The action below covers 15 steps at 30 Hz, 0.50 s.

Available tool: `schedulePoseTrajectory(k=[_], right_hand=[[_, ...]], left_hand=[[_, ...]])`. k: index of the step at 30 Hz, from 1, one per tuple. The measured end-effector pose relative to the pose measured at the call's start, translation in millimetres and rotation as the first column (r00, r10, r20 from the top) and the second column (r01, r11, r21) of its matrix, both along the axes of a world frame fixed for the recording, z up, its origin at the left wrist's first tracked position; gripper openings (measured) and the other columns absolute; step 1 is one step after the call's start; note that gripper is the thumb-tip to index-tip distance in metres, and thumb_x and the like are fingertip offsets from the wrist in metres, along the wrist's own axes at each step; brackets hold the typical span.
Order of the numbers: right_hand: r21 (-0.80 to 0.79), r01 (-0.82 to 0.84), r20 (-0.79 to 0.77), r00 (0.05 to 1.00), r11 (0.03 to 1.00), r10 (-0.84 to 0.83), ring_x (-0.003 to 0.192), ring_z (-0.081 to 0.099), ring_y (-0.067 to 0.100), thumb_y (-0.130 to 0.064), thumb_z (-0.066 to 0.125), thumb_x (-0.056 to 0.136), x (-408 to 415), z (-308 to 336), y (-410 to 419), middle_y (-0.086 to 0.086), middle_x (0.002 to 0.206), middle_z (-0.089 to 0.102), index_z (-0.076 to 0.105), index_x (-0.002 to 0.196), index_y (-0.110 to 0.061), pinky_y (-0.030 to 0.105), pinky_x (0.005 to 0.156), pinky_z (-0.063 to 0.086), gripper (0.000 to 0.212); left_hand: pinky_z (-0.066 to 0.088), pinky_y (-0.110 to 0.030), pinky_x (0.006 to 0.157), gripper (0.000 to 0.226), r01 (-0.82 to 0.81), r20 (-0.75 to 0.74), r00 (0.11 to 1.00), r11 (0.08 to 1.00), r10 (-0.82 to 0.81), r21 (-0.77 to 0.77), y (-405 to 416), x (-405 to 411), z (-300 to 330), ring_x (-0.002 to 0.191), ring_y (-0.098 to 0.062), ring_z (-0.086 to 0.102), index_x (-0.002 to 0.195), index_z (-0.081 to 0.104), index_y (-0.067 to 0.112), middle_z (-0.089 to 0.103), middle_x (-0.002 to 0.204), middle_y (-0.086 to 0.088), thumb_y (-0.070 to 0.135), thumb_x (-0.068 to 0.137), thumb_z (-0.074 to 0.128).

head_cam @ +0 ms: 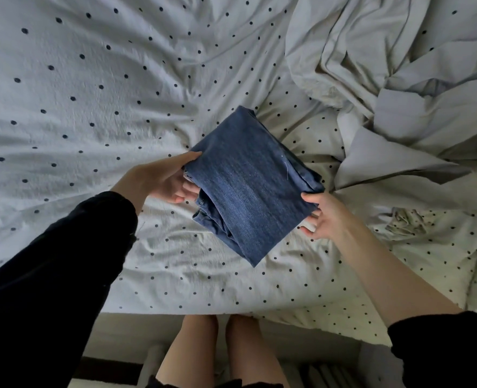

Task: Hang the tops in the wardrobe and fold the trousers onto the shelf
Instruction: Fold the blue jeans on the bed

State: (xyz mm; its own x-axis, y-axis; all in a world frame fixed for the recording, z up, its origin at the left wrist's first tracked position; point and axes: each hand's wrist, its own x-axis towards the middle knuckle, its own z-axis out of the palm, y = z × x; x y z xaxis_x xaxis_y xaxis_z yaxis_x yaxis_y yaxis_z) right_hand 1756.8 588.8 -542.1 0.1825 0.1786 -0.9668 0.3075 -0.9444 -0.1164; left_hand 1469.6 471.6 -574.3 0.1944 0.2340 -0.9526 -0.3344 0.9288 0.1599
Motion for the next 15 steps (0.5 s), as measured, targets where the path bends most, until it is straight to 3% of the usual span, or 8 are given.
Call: schedulePoseTrajectory(k=[2, 6, 9, 12, 15], right_hand=[[0.025, -0.034, 0.007, 0.999, 0.999, 0.034, 0.105, 0.051, 0.018, -0.017, 0.066, 0.084, -2, 3, 4, -0.002, 0.115, 0.054, 0.046, 0.122, -0.019, 0.039, 0.091, 0.039, 0.042], [0.157, -0.072, 0.007, 0.997, 0.985, 0.071, 0.113, 0.053, 0.020, -0.020, 0.069, 0.083, -12, 9, 16, -0.001, 0.128, 0.055, 0.047, 0.131, -0.019, 0.041, 0.098, 0.041, 0.053], [0.299, -0.137, 0.043, 0.991, 0.945, 0.130, 0.116, 0.051, 0.023, -0.029, 0.069, 0.083, -16, 9, 21, 0.000, 0.133, 0.053, 0.047, 0.133, -0.019, 0.043, 0.092, 0.043, 0.056], [0.270, -0.253, 0.102, 0.967, 0.929, 0.234, 0.118, 0.049, 0.023, -0.042, 0.069, 0.081, -15, 7, -4, -0.002, 0.134, 0.050, 0.040, 0.138, -0.018, 0.041, 0.086, 0.040, 0.068], [0.085, -0.321, 0.017, 0.947, 0.943, 0.321, 0.120, 0.049, 0.024, -0.058, 0.069, 0.075, -6, 3, -46, 0.000, 0.136, 0.049, 0.037, 0.139, -0.021, 0.043, 0.088, 0.041, 0.081]], left_hand=[[0.028, -0.040, 0.108, 0.047, -0.029, 0.020, 0.999, 0.999, 0.028, 0.030, -9, -1, 1, 0.107, -0.031, 0.054, 0.108, 0.052, 0.018, 0.060, 0.112, -0.016, 0.060, 0.090, 0.039], [0.033, -0.041, 0.105, 0.046, -0.098, 0.038, 0.995, 0.993, 0.095, 0.063, -31, 3, 1, 0.109, -0.033, 0.059, 0.118, 0.049, 0.024, 0.063, 0.115, -0.018, 0.059, 0.089, 0.043], [0.039, -0.038, 0.093, 0.057, 0.008, 0.003, 1.000, 0.999, -0.008, 0.041, -46, 10, 4, 0.108, -0.029, 0.062, 0.126, 0.050, 0.017, 0.064, 0.118, -0.015, 0.060, 0.089, 0.041], [0.033, -0.043, 0.105, 0.062, 0.085, -0.183, 0.981, 0.994, -0.072, 0.065, -54, 6, 0, 0.111, -0.027, 0.057, 0.129, 0.048, 0.006, 0.059, 0.125, -0.014, 0.055, 0.092, 0.040], [0.046, -0.038, 0.090, 0.059, 0.165, -0.406, 0.911, 0.965, -0.070, 0.204, -47, 0, 3, 0.101, -0.024, 0.060, 0.121, 0.055, 0.006, 0.063, 0.114, -0.013, 0.055, 0.091, 0.041]])
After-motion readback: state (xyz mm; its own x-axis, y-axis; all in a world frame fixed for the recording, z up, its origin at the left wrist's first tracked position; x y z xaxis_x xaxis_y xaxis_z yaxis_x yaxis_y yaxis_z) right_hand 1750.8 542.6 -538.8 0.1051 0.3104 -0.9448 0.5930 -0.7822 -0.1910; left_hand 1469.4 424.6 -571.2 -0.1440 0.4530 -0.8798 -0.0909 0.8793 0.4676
